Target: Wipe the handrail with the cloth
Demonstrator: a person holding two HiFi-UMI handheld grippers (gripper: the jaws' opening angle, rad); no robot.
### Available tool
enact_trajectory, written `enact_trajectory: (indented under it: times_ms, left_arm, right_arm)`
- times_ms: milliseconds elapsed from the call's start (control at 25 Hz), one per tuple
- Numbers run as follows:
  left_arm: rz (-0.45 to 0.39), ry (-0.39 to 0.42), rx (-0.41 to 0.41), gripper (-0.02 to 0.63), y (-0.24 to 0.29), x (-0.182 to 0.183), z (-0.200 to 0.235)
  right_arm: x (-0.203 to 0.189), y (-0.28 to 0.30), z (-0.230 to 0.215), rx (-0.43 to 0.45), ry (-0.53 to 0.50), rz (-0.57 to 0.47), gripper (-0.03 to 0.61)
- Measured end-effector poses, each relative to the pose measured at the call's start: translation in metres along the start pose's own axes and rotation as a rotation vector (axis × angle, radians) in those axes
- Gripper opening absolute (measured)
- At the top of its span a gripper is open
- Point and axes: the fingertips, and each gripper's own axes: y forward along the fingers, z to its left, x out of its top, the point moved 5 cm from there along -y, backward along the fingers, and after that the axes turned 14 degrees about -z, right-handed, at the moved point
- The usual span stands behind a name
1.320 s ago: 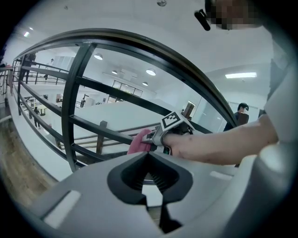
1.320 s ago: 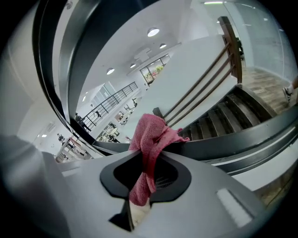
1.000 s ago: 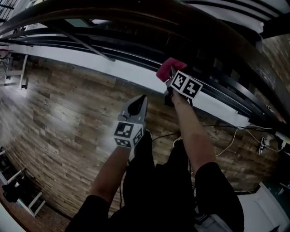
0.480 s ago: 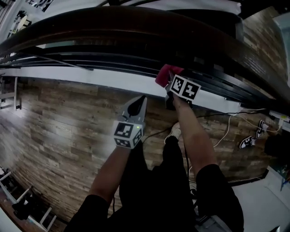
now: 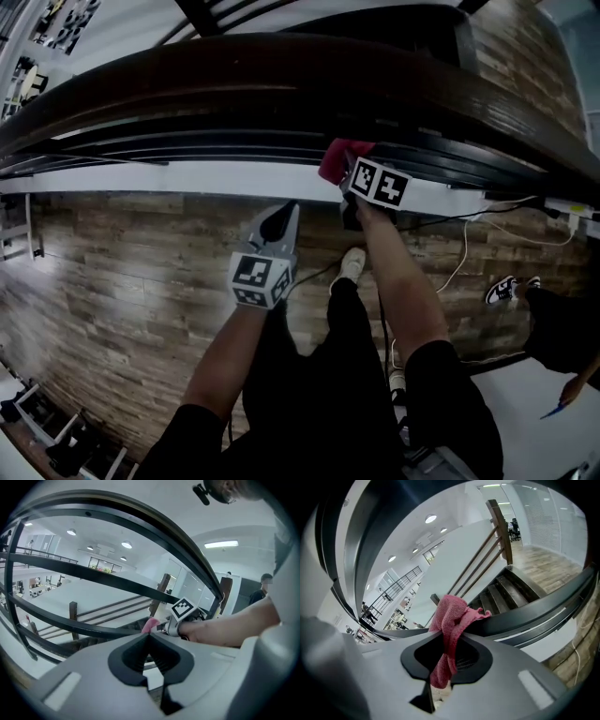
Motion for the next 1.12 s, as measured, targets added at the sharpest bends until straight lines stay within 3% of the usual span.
enact_trajectory:
  times_ms: [480,920,1120]
  left_arm:
    - [0.040,0.021,-0.089,0.000,0.053,-0.011,-0.057]
    - [0.103,0.027,-0.244,0.000,0.106,-0.026,-0.111]
    - [0.126,0.031,-0.316,0.000,0.129,-0.032,-0.137]
  right_arm:
    - [0.023,-0.031,-0.072,-0.014,-0.006,-0.005,0.048]
    - [0.041,-0.072,-0.149,-0.084,-0.007,-0.013,0.048]
    - [0.043,-0.080,-0.166,-0.068,-0.001,-0.004,0.048]
